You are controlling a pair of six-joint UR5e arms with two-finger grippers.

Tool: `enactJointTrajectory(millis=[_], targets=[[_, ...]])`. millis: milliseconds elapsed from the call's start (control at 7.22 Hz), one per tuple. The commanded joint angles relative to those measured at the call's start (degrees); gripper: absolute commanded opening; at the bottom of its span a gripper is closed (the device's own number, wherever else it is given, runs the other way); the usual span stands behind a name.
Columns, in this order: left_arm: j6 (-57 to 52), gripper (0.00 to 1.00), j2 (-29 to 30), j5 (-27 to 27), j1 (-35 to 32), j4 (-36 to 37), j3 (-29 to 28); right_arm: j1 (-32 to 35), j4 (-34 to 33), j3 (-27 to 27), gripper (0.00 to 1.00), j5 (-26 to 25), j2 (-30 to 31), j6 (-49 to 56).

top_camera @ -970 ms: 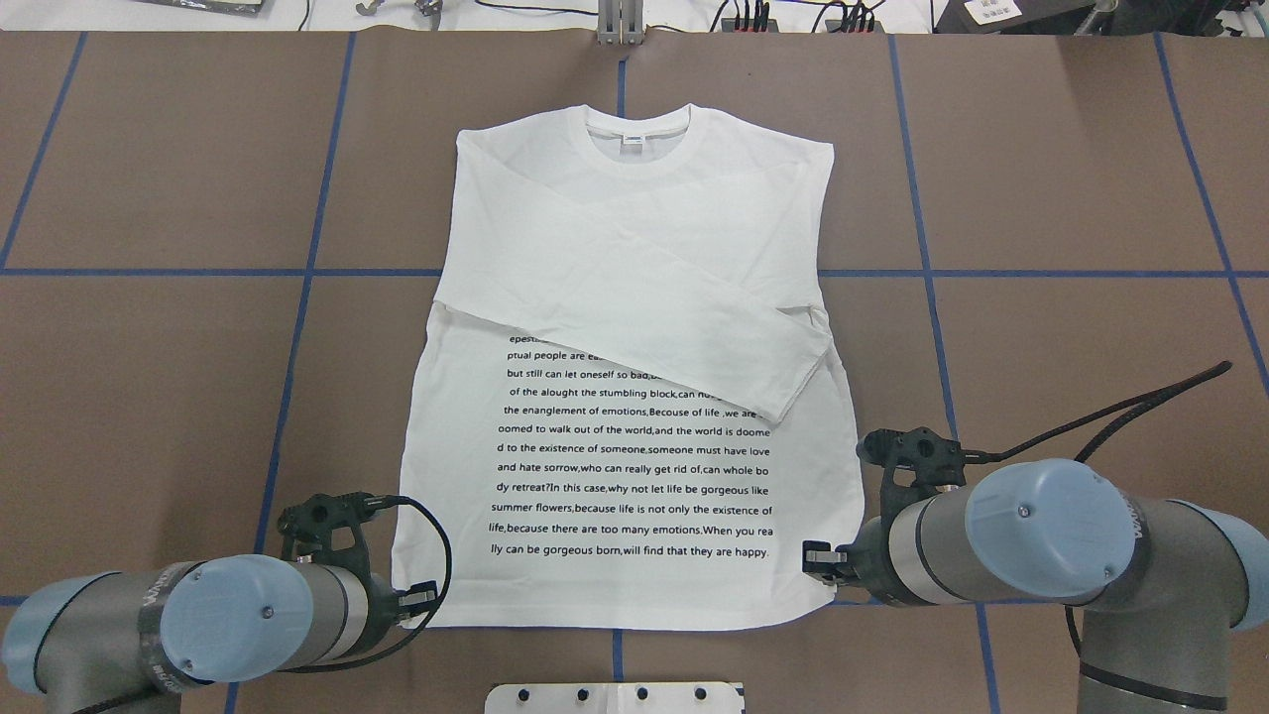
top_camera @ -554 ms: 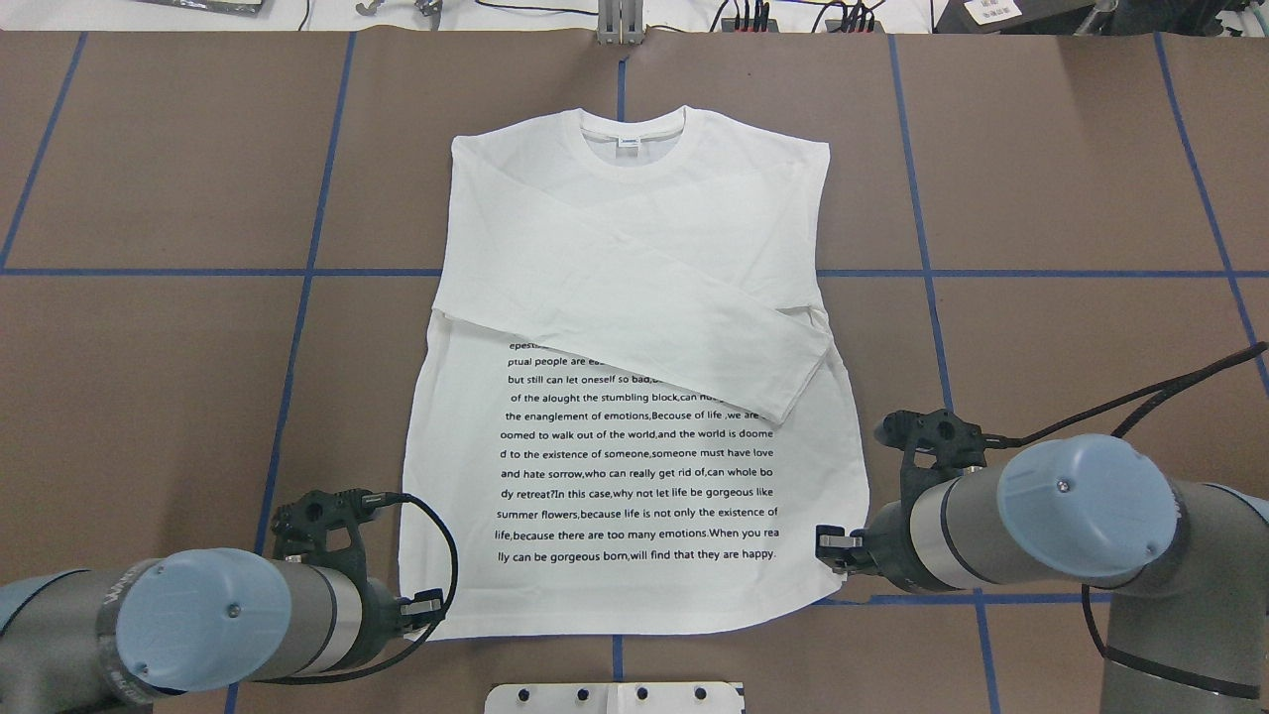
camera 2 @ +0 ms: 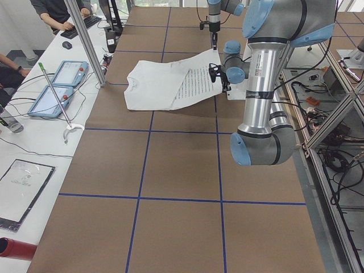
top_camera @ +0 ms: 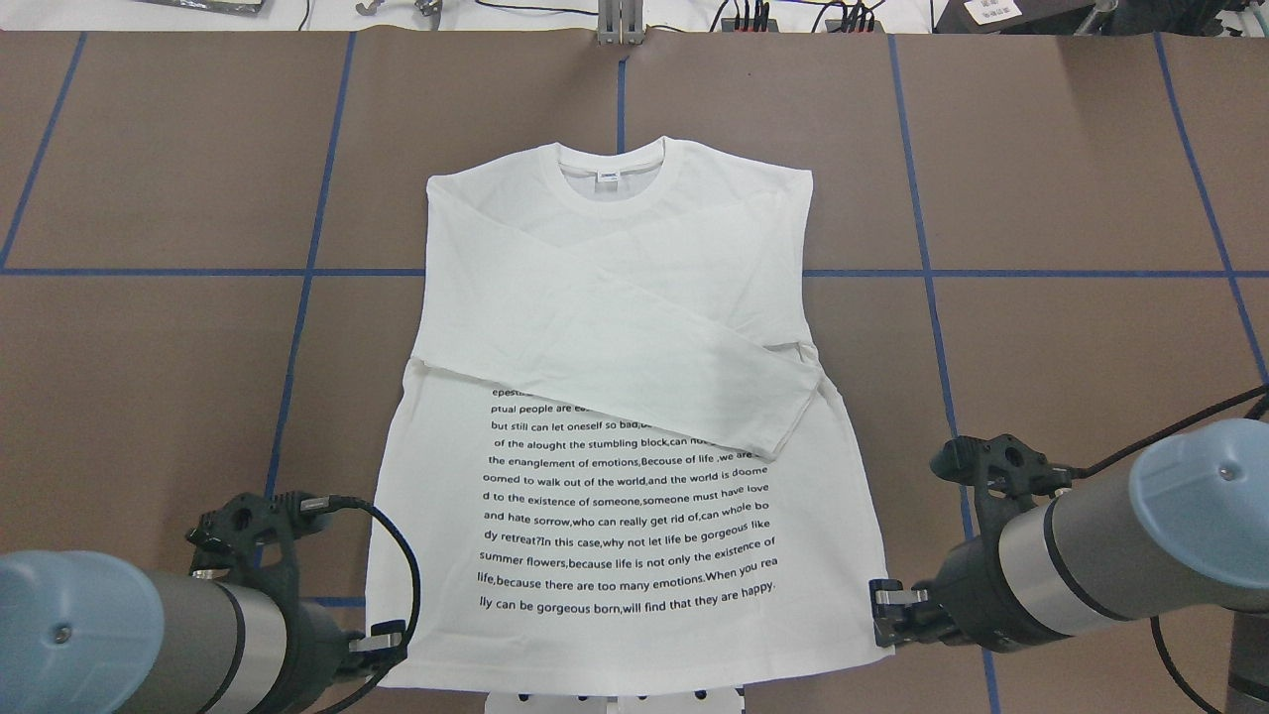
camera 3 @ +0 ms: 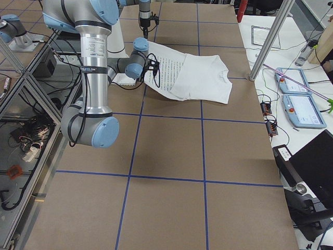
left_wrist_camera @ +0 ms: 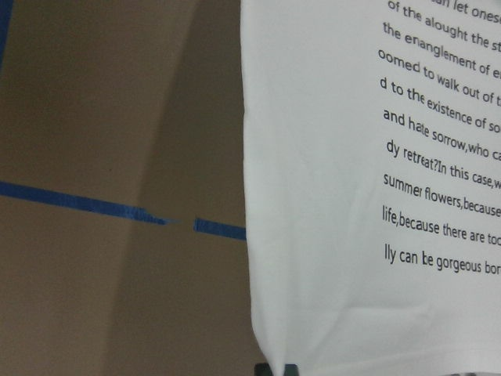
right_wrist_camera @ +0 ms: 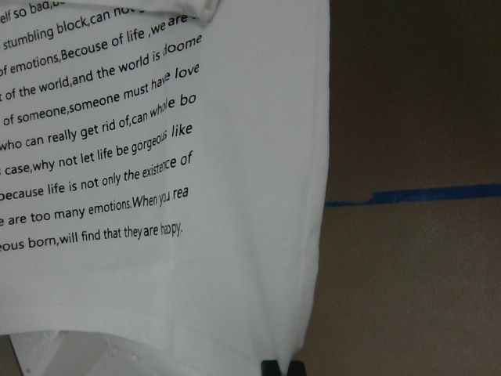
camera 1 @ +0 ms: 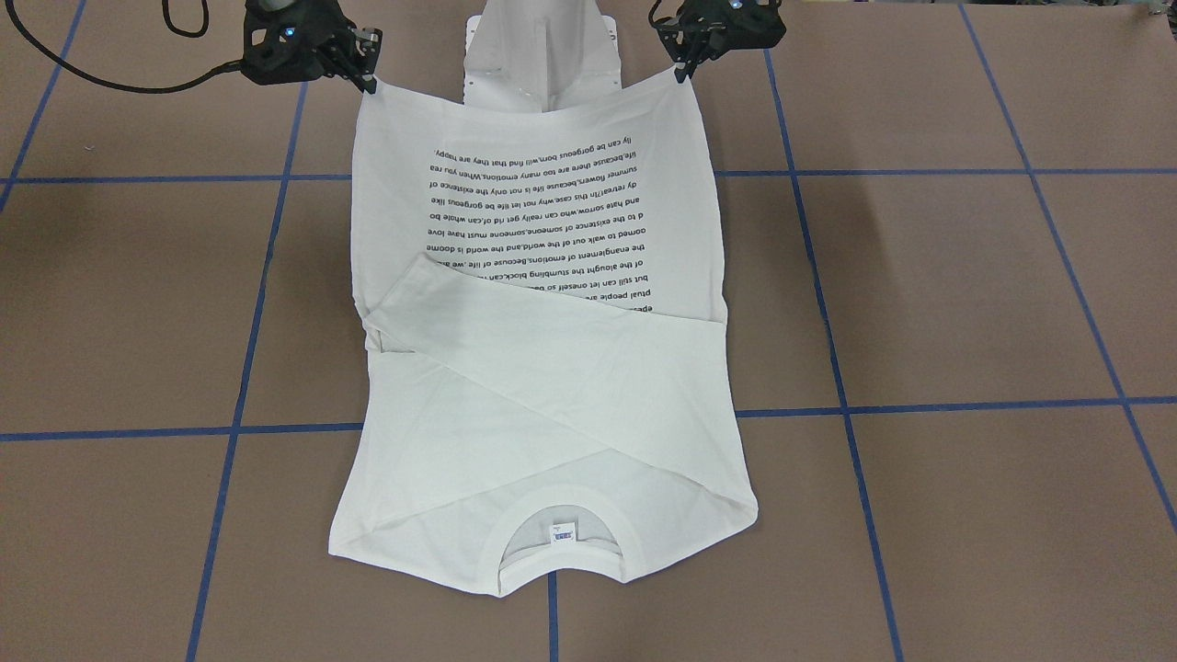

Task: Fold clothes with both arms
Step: 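Lift the hem with both grippers and fold it toward the collar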

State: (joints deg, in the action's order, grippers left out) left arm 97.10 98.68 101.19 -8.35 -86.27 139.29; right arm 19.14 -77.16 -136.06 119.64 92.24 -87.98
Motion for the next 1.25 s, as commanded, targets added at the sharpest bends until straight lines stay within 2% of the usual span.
enactJointTrajectory(millis=[0,139,416,831,970,1109], targets=[[0.5,0.0,0.2,4.4,3.8,7.7,6.5,0.6,0.0,-2.2,0.0,10.7,1.4,0.0],[1.6,0.0,0.9,6.3,4.6,8.6,7.1,0.8,0.0,-2.4,0.0,12.0,1.3,0.0],[2.1,0.0,2.8,6.3,3.4,8.7,6.8,5.2,0.0,-1.5,0.0,12.0,0.2,0.7],[-2.1,0.0,7.0,6.6,-11.1,8.7,3.9,16.4,0.0,4.5,0.0,11.3,-6.9,7.3],[-4.7,0.0,8.1,8.1,-16.6,8.9,2.8,19.8,-0.1,8.6,0.0,12.0,-11.8,9.9],[-8.4,0.0,9.1,11.7,-21.9,8.8,-0.8,22.7,-0.2,12.3,0.0,12.1,-14.3,10.5]])
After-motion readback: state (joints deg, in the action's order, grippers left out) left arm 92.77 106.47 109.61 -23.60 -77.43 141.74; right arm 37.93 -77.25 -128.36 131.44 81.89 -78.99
